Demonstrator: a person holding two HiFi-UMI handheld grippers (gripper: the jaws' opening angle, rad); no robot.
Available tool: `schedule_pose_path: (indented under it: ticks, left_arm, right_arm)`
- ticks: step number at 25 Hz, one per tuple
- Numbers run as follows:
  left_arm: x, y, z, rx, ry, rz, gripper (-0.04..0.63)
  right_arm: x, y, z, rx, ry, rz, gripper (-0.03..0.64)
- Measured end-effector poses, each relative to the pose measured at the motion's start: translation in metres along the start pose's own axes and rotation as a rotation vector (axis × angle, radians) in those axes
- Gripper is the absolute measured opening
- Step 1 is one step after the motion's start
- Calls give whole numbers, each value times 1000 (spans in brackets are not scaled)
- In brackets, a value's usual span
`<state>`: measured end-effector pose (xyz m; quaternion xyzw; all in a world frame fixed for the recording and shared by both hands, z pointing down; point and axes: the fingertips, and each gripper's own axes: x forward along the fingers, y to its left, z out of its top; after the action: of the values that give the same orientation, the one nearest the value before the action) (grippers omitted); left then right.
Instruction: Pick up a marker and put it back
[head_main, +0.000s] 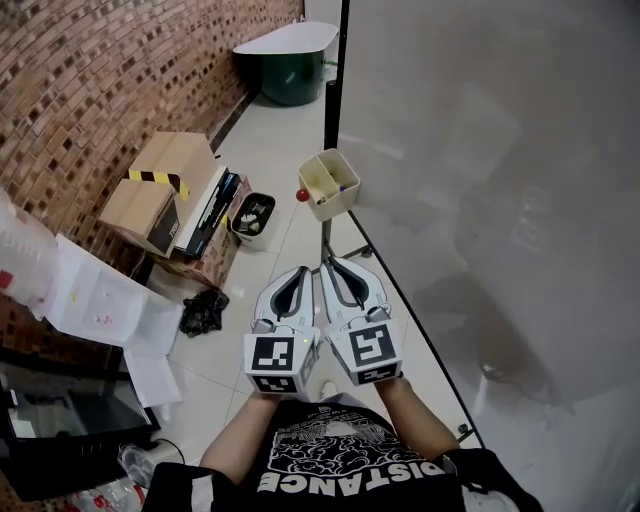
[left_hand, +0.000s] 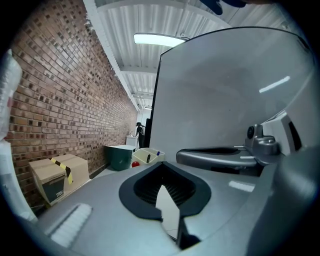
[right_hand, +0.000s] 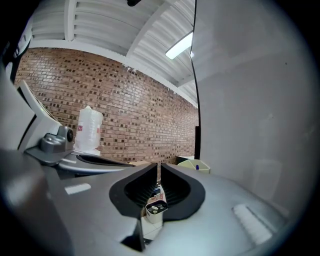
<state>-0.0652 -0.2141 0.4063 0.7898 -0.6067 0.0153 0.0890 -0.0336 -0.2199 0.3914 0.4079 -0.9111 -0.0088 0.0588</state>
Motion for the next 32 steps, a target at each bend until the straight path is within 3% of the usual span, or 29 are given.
schedule_pose_path:
  ticks: [18, 32]
  left_arm:
    - [74, 47, 6, 9, 26, -85, 6]
    - [103, 78, 9, 15, 30, -105, 6]
  right_arm:
    - [85, -43, -23, -17, 68, -120, 43]
    - [129, -65, -40, -16, 104, -178, 69]
